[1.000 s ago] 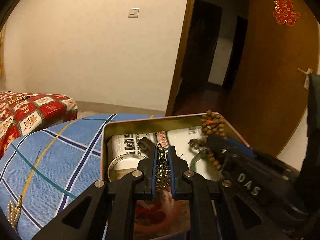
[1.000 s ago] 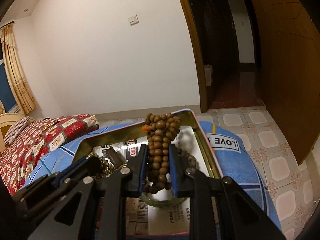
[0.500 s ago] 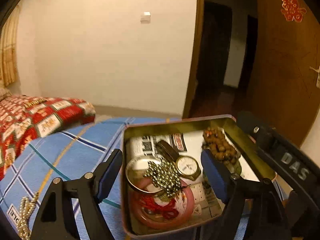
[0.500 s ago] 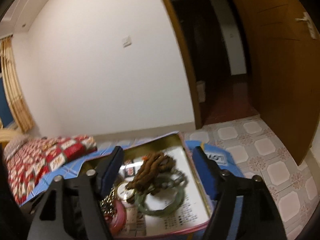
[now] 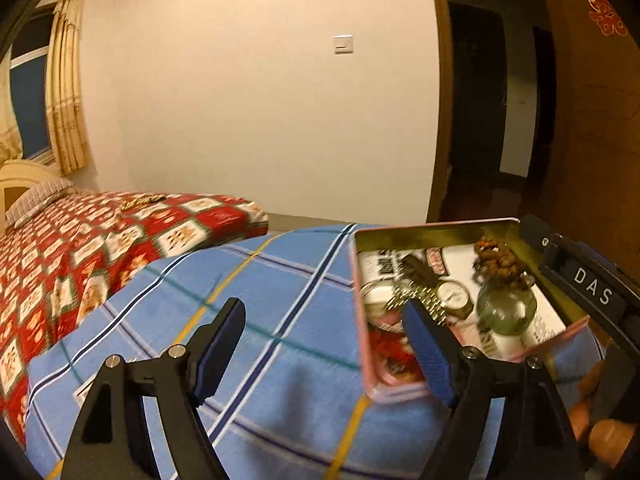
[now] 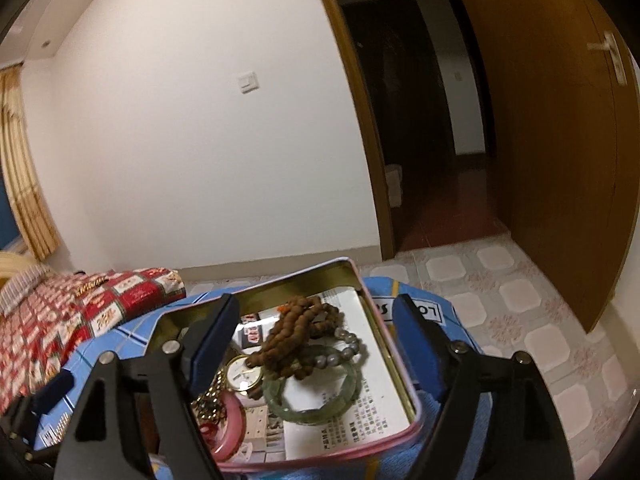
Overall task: Organize jewelry
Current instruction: 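Withdraw both grippers and move the right gripper toward the pearl necklace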
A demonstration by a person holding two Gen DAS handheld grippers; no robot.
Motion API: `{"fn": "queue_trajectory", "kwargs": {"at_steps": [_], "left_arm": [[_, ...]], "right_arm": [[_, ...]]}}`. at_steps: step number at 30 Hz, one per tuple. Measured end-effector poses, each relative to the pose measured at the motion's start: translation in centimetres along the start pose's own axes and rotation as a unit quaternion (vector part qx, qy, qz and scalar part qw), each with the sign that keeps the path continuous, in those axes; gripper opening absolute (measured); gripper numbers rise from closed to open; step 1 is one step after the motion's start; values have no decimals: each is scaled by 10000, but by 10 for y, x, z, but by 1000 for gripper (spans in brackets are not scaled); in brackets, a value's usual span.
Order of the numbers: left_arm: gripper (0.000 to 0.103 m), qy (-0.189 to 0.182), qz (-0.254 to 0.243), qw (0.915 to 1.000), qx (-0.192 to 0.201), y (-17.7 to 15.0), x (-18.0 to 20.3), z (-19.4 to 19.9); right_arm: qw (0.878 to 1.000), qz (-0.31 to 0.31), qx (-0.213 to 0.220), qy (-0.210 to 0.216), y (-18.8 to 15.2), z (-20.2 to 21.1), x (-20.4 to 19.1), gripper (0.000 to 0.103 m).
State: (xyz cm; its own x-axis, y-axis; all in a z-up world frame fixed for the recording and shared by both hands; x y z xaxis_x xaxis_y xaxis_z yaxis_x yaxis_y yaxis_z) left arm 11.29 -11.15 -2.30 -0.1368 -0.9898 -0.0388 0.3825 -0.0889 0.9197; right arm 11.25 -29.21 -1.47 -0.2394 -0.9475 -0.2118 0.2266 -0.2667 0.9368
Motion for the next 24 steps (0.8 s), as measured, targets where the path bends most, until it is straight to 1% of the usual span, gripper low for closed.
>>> {"fn": "queue_trajectory", "kwargs": {"at_steps": [3,5,7,9,12,19,24], "left_arm": [[81,203,27,9998,-9,-6,-15,7],[81,294,3,9996,48,-10,-23,11],[81,349,-15,9994,65,-12,-29,14],[81,359,19,9994,-12,-16,-34,15],[81,321,111,9994,-37,-19,-40,20],[81,283,113,9995,-77,-25,-43,30],[81,260,173,9994,-125,-28,-49,35]], "right_arm": [[9996,203,94,151,-5,7,-13,82],[9986,444,190,211,-8,13,-25,82],[9968,707,285,222,-11,21,-36,82],[9956,836,354,220,-13,28,-41,82],[9957,846,280,263,-17,34,-44,82],[9974,676,184,159,-24,45,-41,82],[9970,733,243,106,-27,55,-45,82]]}}
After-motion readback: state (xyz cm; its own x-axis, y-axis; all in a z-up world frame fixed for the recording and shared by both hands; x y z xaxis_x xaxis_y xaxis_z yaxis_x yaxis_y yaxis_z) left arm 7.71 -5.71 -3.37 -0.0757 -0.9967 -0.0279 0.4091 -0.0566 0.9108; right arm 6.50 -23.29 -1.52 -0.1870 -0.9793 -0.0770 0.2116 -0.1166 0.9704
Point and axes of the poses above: each gripper's, at about its wrist camera, not at the fingertips, and z roughly against the way its jaws point, x to its right, y to its top, the point moved 3 cm from there along -z, roughly the way its jaws point, and after that the axes turned 8 degrees about x, right-handed, at the moved point
